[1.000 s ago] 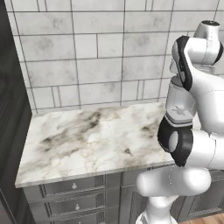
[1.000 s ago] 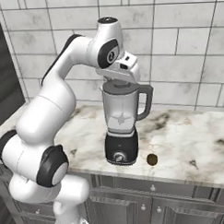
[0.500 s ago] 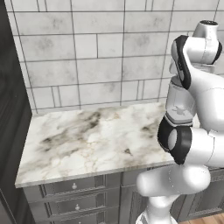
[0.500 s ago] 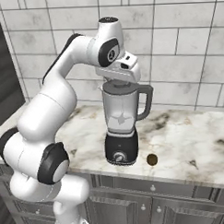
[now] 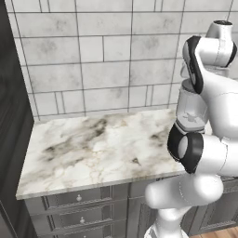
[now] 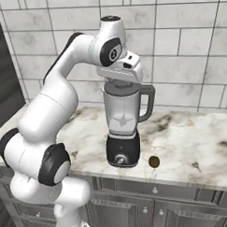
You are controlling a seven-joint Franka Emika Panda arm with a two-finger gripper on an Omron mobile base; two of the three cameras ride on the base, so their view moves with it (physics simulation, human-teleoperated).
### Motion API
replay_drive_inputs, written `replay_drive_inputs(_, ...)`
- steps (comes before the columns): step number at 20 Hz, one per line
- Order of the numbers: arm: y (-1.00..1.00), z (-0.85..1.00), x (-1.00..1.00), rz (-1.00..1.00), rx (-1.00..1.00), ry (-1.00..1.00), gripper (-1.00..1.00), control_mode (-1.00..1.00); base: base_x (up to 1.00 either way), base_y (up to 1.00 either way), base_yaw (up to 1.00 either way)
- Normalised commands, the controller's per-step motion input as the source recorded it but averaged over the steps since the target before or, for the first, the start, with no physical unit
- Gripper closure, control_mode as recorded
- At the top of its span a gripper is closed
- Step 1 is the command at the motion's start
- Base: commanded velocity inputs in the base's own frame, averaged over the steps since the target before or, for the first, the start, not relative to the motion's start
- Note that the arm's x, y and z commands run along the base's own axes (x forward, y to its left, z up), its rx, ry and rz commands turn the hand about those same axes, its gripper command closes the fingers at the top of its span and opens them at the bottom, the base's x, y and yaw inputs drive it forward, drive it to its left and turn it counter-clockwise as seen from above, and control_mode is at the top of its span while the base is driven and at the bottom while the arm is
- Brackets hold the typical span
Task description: Open the blender lid, put the kiwi in the blender, close the lid, and start the blender.
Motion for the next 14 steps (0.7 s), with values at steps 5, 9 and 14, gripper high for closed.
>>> replay_drive_inputs(5,0.0,0.87,-0.11,0.0,0.0,-0.28,1.0,-1.0,0.0,0.0,0.0)
replay_drive_inputs(9,0.3,0.52,-0.86,0.0,0.0,-0.2,1.0,-1.0,0.0,0.0,0.0)
replay_drive_inputs(14,0.92,0.05,-0.75,0.0,0.0,-0.03,1.0,-1.0,0.0,0.0,0.0)
